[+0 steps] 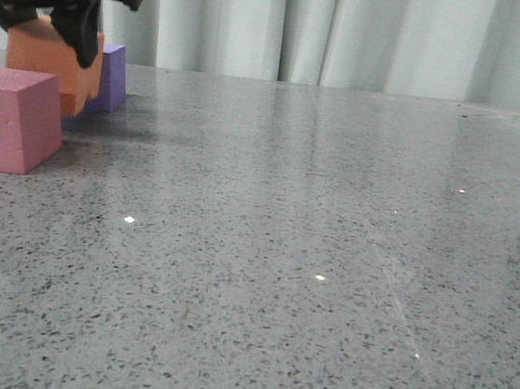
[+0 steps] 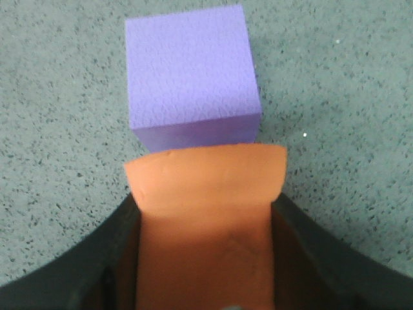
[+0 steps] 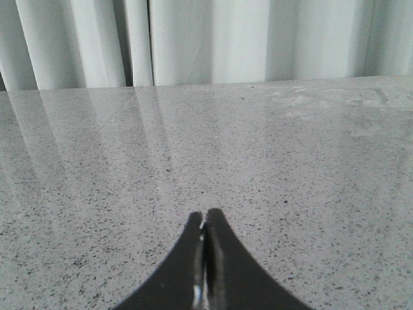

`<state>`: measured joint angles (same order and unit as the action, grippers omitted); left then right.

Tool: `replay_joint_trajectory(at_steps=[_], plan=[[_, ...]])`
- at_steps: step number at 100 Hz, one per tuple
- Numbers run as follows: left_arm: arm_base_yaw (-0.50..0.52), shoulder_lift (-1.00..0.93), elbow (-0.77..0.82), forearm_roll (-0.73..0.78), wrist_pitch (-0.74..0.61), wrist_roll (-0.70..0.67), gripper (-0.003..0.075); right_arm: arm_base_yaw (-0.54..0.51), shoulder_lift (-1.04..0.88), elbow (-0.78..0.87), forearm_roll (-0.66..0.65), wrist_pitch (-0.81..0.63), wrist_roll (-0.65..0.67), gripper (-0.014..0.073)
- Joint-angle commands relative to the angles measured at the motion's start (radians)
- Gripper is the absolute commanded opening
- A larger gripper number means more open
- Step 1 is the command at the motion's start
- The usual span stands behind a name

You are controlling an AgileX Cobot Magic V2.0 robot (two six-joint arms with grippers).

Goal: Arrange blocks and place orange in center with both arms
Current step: 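Lower the orange cube between the purple and pink cubes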

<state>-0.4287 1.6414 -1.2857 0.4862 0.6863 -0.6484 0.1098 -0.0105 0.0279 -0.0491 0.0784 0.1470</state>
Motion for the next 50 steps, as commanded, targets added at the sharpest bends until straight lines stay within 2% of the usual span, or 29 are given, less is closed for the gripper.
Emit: replay_joint_trajectory(at_steps=[1, 22, 50], plan=[[0.002, -0.047, 0.006, 0.009, -0.057, -0.002, 0.0030, -0.007, -0.025, -0.014, 0.001, -0.089, -0.011, -0.0067], [0.032, -0.047, 0.050, -0.024, -0.125, -0.002, 0.0030, -0.007, -0.025, -0.014, 0.001, -0.089, -0.011, -0.0067], [0.038, -0.047, 0.052, -0.030, -0.139, -0.002, 0.0031, -0.007, -0.025, -0.014, 0.001, -0.089, -0.011, -0.0067]])
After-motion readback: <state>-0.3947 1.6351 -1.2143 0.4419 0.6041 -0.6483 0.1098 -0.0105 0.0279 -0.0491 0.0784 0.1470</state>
